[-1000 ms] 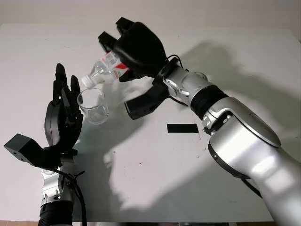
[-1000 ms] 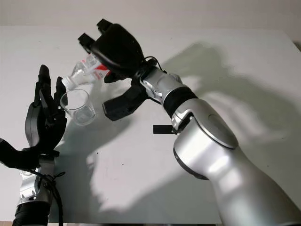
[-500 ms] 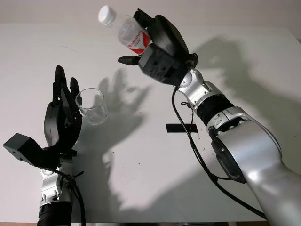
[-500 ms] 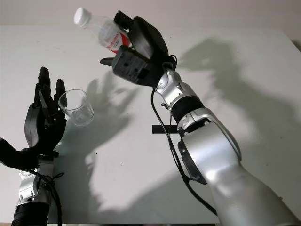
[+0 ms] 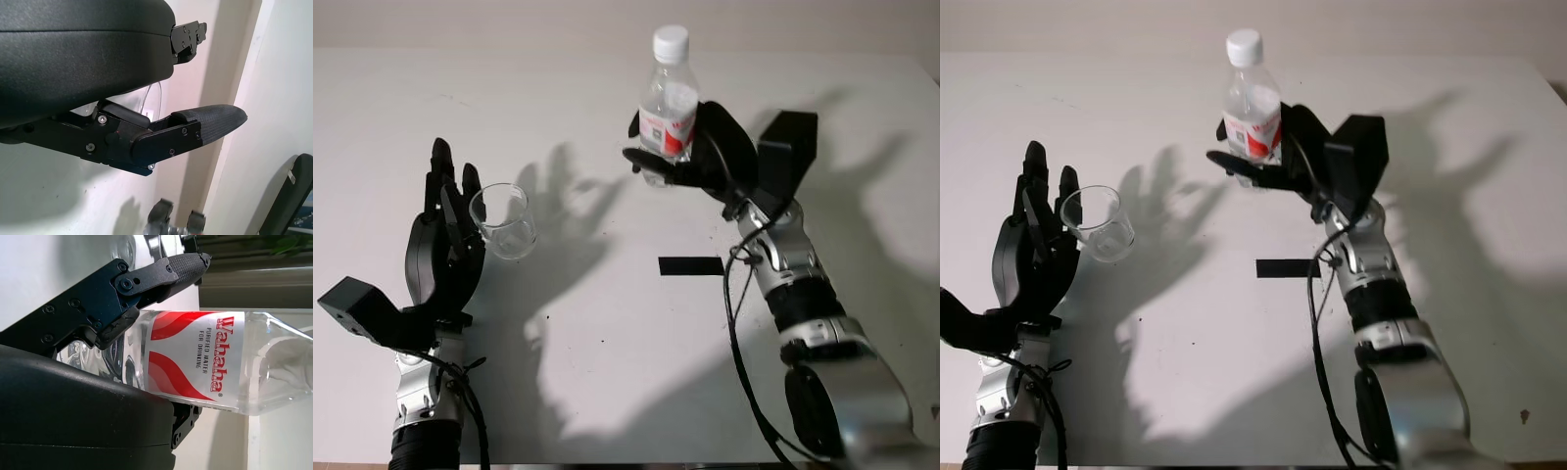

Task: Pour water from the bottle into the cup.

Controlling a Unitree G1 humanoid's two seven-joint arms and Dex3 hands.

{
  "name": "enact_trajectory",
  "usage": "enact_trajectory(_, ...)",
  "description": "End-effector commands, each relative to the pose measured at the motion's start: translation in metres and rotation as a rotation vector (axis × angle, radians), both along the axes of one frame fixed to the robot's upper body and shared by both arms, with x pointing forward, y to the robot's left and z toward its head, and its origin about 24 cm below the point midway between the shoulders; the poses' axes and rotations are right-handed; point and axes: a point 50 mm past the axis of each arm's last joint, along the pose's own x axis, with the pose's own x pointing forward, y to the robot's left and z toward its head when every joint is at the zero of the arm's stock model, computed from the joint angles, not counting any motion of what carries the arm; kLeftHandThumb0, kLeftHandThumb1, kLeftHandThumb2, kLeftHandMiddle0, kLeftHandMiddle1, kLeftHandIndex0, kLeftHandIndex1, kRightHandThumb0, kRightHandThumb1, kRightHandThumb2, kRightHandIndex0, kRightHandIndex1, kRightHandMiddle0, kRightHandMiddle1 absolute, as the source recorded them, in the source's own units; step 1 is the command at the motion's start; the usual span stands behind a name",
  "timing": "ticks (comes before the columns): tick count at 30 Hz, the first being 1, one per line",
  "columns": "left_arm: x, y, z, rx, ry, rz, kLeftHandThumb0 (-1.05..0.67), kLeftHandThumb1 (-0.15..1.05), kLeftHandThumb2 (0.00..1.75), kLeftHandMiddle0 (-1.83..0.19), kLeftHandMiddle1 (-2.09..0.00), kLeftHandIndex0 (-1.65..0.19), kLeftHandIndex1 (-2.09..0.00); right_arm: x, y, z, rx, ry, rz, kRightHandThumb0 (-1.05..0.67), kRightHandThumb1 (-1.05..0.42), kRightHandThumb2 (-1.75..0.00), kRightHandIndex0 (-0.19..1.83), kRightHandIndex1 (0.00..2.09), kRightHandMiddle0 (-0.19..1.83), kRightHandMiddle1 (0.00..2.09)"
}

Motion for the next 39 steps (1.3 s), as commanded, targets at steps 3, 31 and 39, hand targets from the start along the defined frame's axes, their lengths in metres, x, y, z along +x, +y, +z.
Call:
enact_trajectory(3,-0.006,0.002,-0.017,-0.014,0.059,0.004,-0.75,1.05,0.70,0.19,0.00,0.19,0.00,-0.017,-0.006,-0.003,0.059,0.014,-0.004,-0.47,-1.05,-0.34,1.10,2.09,0.75,2.09)
enact_trajectory(31,-0.011,0.005,-0.014,-0.019,0.065,0.010,-0.76,1.05,0.71,0.19,0.00,0.19,0.00,-0.038,-0.020,-0.054,0.050,0.202,-0.144,-0.45,-1.05,-0.35,1.10,2.09,0.73,2.09)
enact_trajectory(39,-0.011,0.006,-0.014,-0.017,0.068,0.006,-0.76,1.05,0.71,0.19,0.00,0.19,0.00,-0.041,-0.026,-0.065,-0.008,0.203,-0.207,-0.46,-1.05,-0.31,0.95,2.09,0.60,2.09)
